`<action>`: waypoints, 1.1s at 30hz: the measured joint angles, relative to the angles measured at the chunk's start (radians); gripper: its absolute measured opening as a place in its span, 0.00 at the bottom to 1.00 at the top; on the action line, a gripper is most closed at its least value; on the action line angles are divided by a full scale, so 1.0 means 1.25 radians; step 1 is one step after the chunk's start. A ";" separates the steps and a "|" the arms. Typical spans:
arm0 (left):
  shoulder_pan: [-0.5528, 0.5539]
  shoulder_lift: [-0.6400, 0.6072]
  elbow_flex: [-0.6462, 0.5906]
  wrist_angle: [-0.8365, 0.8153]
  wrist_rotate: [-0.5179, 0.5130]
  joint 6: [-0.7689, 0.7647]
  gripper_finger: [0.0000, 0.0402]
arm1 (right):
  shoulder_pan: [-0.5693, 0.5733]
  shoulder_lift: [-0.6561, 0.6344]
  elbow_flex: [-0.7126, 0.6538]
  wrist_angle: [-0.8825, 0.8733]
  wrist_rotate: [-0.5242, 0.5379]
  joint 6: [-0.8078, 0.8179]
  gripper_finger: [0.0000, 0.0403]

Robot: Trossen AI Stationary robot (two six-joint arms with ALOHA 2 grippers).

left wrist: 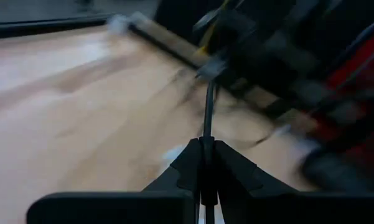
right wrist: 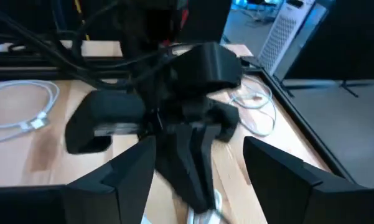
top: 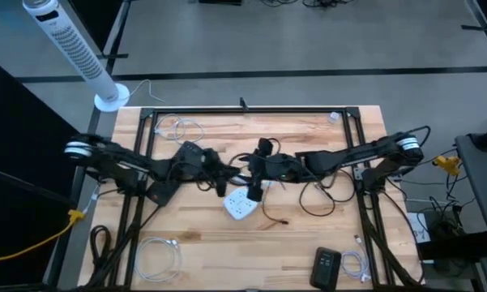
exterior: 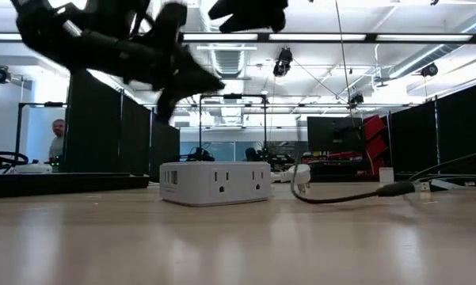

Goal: Insert USB
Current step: Insert the left black charger cable into the white outlet extension

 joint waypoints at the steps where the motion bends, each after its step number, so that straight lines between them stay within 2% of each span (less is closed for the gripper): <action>1: -0.003 0.023 -0.011 0.072 0.008 -0.028 0.05 | 0.007 -0.002 0.002 -0.021 0.001 -0.019 0.55; 5: -0.004 0.110 -0.047 0.224 -0.009 -0.121 0.05 | 0.034 -0.019 0.012 -0.105 0.000 -0.074 0.54; 9: -0.004 0.176 -0.065 0.306 -0.041 -0.195 0.05 | 0.044 -0.041 0.020 -0.211 0.025 -0.075 0.53; 15: -0.013 0.235 -0.071 0.350 -0.084 -0.235 0.05 | 0.045 -0.030 -0.016 -0.328 0.036 -0.065 0.50; 19: -0.027 0.271 -0.072 0.328 -0.119 -0.291 0.05 | 0.045 -0.010 -0.067 -0.303 0.032 -0.090 0.47; 25: -0.066 0.293 -0.066 0.339 -0.144 -0.350 0.05 | 0.042 0.015 -0.143 -0.115 0.030 -0.233 0.43; 28: -0.080 0.285 -0.056 0.378 -0.178 -0.356 0.05 | 0.048 0.016 -0.185 -0.053 0.042 -0.281 0.40; 30: -0.084 0.276 -0.060 0.403 -0.202 -0.354 0.05 | 0.055 0.030 -0.200 0.038 0.038 -0.299 0.39; 33: -0.084 0.266 -0.058 0.444 -0.228 -0.342 0.05 | 0.063 0.044 -0.237 0.074 0.037 -0.311 0.37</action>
